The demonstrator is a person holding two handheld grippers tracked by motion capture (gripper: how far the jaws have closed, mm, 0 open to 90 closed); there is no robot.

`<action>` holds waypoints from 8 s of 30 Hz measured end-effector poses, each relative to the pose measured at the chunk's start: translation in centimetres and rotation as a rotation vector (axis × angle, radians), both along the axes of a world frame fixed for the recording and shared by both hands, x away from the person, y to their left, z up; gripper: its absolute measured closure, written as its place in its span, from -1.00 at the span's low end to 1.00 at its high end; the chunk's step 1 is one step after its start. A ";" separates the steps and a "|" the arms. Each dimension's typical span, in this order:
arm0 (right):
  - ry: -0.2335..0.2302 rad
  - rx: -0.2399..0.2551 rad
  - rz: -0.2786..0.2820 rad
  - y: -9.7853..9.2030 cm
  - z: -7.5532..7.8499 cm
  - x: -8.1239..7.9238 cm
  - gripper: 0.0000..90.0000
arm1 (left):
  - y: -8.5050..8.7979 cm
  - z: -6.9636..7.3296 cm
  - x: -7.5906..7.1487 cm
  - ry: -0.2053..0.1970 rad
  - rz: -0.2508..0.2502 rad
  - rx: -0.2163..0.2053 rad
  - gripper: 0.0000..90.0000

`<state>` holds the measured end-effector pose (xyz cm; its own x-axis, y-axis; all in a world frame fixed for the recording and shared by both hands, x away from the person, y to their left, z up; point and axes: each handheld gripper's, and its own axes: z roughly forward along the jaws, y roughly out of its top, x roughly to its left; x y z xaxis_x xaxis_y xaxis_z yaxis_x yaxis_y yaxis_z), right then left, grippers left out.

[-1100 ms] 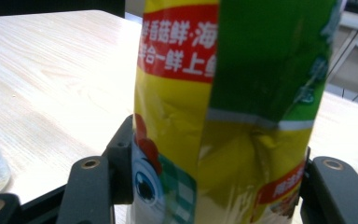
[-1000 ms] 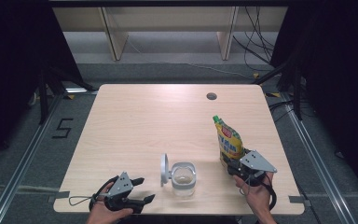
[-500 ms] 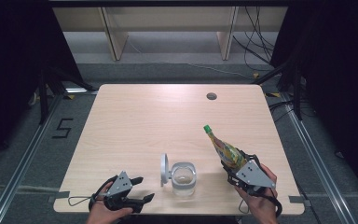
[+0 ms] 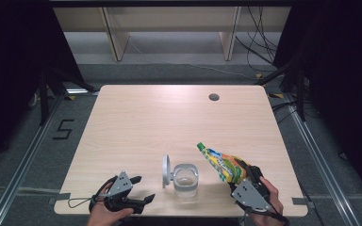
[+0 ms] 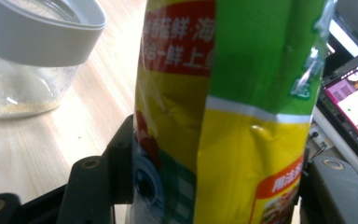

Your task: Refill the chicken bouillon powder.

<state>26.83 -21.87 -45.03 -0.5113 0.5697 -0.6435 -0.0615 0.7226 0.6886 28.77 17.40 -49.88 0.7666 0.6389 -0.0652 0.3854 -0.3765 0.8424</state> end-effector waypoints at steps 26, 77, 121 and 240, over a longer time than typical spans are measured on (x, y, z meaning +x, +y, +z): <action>-0.241 -0.414 0.044 1.2 0.0 -2.5 -0.06 | -0.1 -0.2 -0.1 0.026 0.023 -0.022 -0.55; -0.489 -0.976 0.166 2.5 0.6 -2.2 0.02 | -0.2 -0.3 -0.1 0.031 0.026 -0.022 -0.54; -0.567 -1.151 0.264 3.4 2.8 -2.6 0.11 | -0.2 -0.3 0.0 0.014 0.010 -0.013 -0.52; -0.520 -1.289 0.338 3.9 5.6 -2.7 0.16 | -0.1 -0.4 0.1 0.013 0.005 0.005 -0.52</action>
